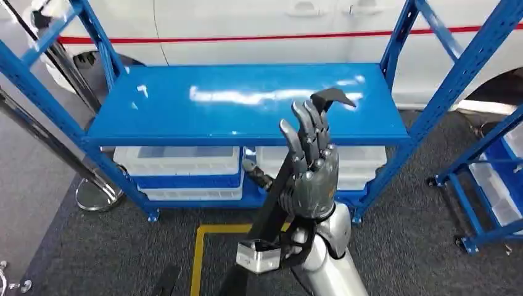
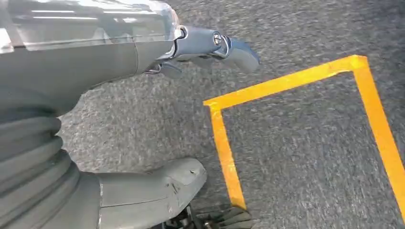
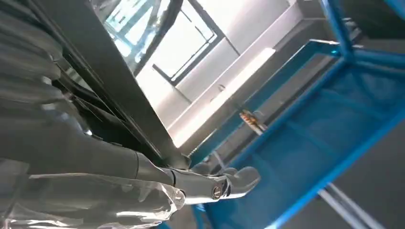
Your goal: Take the parts from the cabinet and place them on the table.
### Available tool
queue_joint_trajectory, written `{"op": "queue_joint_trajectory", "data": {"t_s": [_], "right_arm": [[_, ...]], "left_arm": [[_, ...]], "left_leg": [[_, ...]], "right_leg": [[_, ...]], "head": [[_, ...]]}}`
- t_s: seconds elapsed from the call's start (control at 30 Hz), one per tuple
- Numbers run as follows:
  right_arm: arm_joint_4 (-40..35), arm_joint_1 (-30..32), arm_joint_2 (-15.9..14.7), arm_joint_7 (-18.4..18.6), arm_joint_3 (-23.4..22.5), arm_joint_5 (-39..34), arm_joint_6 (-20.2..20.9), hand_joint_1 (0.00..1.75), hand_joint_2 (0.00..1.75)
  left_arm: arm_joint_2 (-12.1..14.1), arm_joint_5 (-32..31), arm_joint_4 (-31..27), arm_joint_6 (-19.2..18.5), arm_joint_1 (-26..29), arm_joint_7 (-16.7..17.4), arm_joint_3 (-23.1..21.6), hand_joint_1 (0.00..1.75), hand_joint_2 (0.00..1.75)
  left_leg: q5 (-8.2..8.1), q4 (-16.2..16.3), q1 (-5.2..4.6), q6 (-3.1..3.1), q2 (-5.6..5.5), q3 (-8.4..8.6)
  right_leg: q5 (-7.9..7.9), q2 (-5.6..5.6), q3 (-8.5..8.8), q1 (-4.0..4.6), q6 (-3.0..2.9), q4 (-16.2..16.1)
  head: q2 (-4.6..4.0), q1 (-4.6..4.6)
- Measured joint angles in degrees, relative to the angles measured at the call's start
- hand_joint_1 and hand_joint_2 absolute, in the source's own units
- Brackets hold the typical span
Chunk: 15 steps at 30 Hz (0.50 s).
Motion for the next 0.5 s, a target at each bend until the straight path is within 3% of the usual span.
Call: {"op": "queue_joint_trajectory", "data": {"t_s": [0.03,0.07,0.1,0.13,0.17,0.2,0.23,0.27,0.3,0.33,0.37,0.43,0.47,0.5], "right_arm": [[0.1,0.0,0.0,0.1,0.0,0.0,0.0,0.0,1.75],[0.2,0.0,0.0,0.3,0.1,0.1,0.0,0.0,1.75],[0.3,0.0,0.0,0.3,0.1,0.2,0.0,0.0,1.75],[0.4,0.0,0.0,0.5,0.1,0.5,0.0,0.0,1.75],[0.5,0.0,0.0,0.7,0.1,0.9,0.0,0.0,1.75],[0.6,0.0,0.0,0.9,0.1,1.2,0.0,0.0,1.75],[0.6,0.0,0.0,1.0,0.1,1.4,0.0,0.0,1.75],[0.6,0.0,0.0,1.1,0.2,1.8,0.0,0.0,1.75],[0.6,-0.1,0.0,1.3,0.3,2.3,0.0,0.0,1.75],[0.6,-0.1,0.0,1.3,0.6,2.5,0.0,0.0,1.75],[0.6,0.0,0.0,1.3,0.7,2.7,0.0,0.0,1.75],[0.6,0.1,0.0,1.3,0.7,2.9,0.0,0.0,1.75],[0.6,0.3,0.0,1.3,0.7,2.9,0.0,0.0,1.75],[0.7,0.3,0.0,1.3,0.7,2.9,0.0,0.0,1.75]], "left_arm": [[0.0,0.0,0.0,0.0,-0.1,0.0,0.0,0.0,1.75],[0.0,0.0,0.0,0.0,-0.1,0.0,0.0,0.0,1.75],[-0.1,0.0,0.0,0.0,-0.1,0.0,0.0,0.0,1.75],[-0.2,-0.1,0.0,0.0,-0.1,0.1,0.0,0.0,1.75],[-0.2,-0.2,0.0,-0.1,-0.1,0.3,0.0,0.0,1.75],[-0.3,-0.2,0.0,-0.1,-0.1,0.5,0.0,0.0,1.75],[-0.4,-0.4,0.0,-0.1,-0.1,0.6,0.0,0.0,1.75],[-0.5,-0.6,0.0,-0.1,-0.1,0.7,0.0,0.0,1.75],[-0.7,-0.8,0.0,-0.1,-0.1,0.8,0.0,0.0,1.75],[-0.7,-0.9,0.0,-0.1,-0.2,0.9,0.0,0.0,1.75],[-0.9,-1.0,0.0,-0.1,-0.1,1.0,0.0,0.0,1.75],[-1.0,-0.9,0.0,-0.1,-0.2,1.0,0.0,0.0,1.75],[-1.0,-0.7,0.0,0.0,-0.2,1.0,0.0,0.0,1.75],[-1.0,-0.7,0.0,0.0,-0.1,1.0,0.0,0.0,1.75]], "left_leg": [[0.76,0.0,0.01,0.75,-0.01,-1.01],[1.48,0.2,0.0,0.74,0.0,-2.07],[2.15,0.4,-0.05,0.75,0.04,-3.1],[2.9,0.6,-0.09,0.68,0.12,-4.29],[3.51,1.0,-0.09,0.56,0.18,-5.45],[4.04,1.4,-0.06,0.46,0.23,-6.69],[4.48,1.9,-0.01,0.32,0.25,-7.73],[4.84,2.4,0.04,0.08,0.25,-8.77],[5.14,3.1,0.07,-0.22,0.21,-9.49],[5.37,3.7,-0.24,-0.52,0.13,-10.34],[5.94,3.8,-0.11,-0.88,0.2,-10.49],[7.08,3.4,0.1,-1.52,0.2,-10.79],[7.69,3.2,0.05,-1.93,0.08,-11.06],[6.03,3.7,0.39,-2.24,-0.06,-11.43]], "right_leg": [[-3.75,0.1,-0.82,0.08,-0.02,2.3],[-7.61,0.13,-1.75,0.04,0.1,6.2],[-10.44,0.13,-2.72,0.04,0.28,10.5],[-11.7,0.14,-3.5,0.04,0.47,14.9],[-10.72,0.13,-3.43,0.03,0.6,17.4],[-8.46,0.13,-2.24,0.0,0.65,17.4],[-6.27,0.12,-0.06,-0.05,0.64,15.4],[-4.95,0.1,3.29,-0.11,0.59,11.4],[-5.62,0.1,6.97,-0.14,0.5,6.7],[-8.2,0.14,10.04,0.26,0.35,1.5],[-9.07,0.32,10.68,0.42,-0.25,0.1],[-8.23,0.38,9.85,0.84,-0.68,0.1],[-7.38,0.29,9.37,0.51,-1.36,-0.4],[-6.63,0.03,9.07,0.23,-1.91,-0.7]], "head": [[0.0,0.02],[0.0,0.02],[0.0,0.02],[0.0,0.0],[0.0,0.02],[0.0,0.02],[0.0,0.02],[0.0,0.02],[0.0,0.0],[0.0,0.02],[0.0,-0.02],[0.0,0.0],[0.0,0.02],[0.0,0.02]]}}
